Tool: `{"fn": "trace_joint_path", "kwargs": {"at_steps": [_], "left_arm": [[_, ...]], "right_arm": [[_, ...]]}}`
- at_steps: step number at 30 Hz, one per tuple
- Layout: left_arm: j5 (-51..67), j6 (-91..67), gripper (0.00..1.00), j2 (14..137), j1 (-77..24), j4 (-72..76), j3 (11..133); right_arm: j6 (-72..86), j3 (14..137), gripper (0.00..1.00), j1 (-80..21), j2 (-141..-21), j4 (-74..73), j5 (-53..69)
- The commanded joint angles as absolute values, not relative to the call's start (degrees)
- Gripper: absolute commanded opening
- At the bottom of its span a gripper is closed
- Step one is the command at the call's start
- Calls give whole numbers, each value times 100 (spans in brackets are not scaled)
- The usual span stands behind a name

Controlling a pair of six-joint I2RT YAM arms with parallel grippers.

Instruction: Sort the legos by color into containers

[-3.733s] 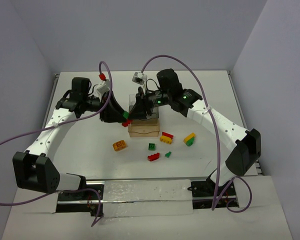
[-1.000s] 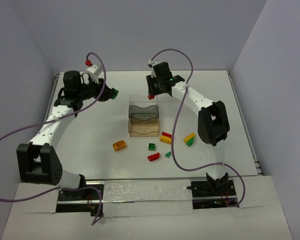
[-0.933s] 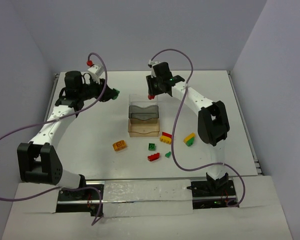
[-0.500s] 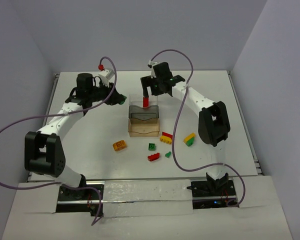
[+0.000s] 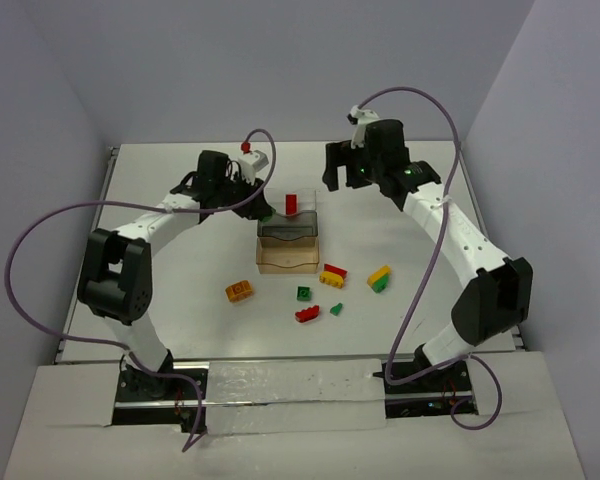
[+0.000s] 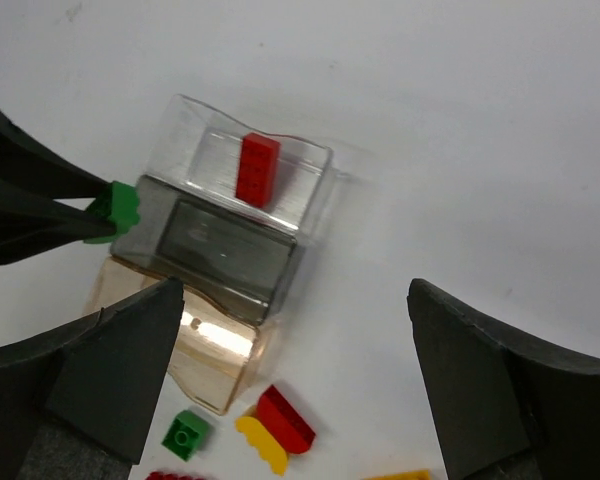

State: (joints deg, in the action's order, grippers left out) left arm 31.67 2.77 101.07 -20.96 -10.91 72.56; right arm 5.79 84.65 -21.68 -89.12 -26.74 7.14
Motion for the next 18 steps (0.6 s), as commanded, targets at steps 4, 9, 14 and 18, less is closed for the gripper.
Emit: {"fn": "trace_joint_path", "kwargs": {"at_steps": [4, 9, 14, 18], "left_arm": [[2779, 543, 15, 10305, -2387, -1349, 7655], [2559, 561, 34, 10451, -2416, -1499, 7717], [2465, 510, 50, 10503, -2411, -1441, 7759], [2441, 567, 67, 10442, -2417, -1512, 7866]], "right_arm": [[279, 7857, 100, -1735, -8497, -2714, 643], [93, 7588, 100, -1630, -8265, -2760, 623], [123, 7416, 100, -1608, -8143, -2731, 693], [94, 7358, 100, -1617, -8112, -2738, 721]]}}
